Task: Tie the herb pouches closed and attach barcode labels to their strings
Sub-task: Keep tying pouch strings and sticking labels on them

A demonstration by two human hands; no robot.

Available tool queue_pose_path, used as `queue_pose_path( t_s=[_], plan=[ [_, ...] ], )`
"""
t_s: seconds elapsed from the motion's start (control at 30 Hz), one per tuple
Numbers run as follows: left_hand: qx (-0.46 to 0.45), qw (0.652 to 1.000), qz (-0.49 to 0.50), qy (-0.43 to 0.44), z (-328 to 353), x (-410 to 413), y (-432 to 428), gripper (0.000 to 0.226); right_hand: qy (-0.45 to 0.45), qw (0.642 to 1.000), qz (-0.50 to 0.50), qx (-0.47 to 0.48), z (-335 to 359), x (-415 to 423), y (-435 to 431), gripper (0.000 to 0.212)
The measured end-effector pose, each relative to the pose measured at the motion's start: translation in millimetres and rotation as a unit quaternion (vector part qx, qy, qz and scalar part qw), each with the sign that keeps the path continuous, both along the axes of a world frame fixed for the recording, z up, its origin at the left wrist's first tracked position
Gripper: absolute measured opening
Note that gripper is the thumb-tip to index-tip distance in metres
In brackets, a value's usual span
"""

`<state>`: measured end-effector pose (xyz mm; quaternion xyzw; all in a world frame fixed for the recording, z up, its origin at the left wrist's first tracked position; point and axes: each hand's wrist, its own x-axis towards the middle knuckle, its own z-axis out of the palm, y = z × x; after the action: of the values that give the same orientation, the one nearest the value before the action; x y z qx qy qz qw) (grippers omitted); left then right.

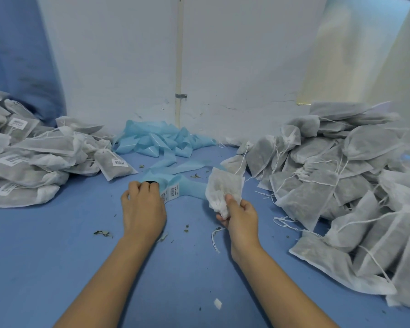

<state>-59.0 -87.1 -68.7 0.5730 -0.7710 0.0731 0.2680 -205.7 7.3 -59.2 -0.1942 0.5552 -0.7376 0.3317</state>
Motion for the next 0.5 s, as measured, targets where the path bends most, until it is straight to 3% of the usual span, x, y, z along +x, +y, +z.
queue_pose_path(
  t_s=[0.1, 0.17, 0.23, 0.3, 0.37, 0.43, 0.5],
  plan=[
    [-0.044, 0.998, -0.005, 0.043, 7, -3, 16, 0.042, -0.079, 0.996, 0.039, -0.021, 4, -3, 4, 0.027],
    [-0.052, 0.978, -0.063, 0.19, 14, -13, 40, 0.03, -0.121, 0.99, 0.065, -0.039, 6, -2, 5, 0.023],
    [0.117, 0.91, -0.116, 0.38, 20, -28, 67, 0.019, -0.133, 0.985, 0.098, -0.055, 6, 0, 7, 0.02],
    [0.273, 0.834, -0.129, 0.462, 18, -41, 82, 0.032, -0.127, 0.98, 0.138, -0.071, 4, 2, 9, 0.022],
    [0.312, 0.808, -0.142, 0.479, 13, -46, 85, 0.03, -0.1, 0.979, 0.166, -0.063, 2, 4, 11, 0.024],
    [0.322, 0.785, -0.134, 0.511, 11, -44, 81, 0.015, -0.054, 0.983, 0.17, -0.039, -2, 7, 12, 0.021],
    [0.34, 0.745, -0.127, 0.56, 8, -43, 76, 0.012, 0.047, 0.989, 0.14, -0.008, -4, 11, 14, 0.021]
  ],
)
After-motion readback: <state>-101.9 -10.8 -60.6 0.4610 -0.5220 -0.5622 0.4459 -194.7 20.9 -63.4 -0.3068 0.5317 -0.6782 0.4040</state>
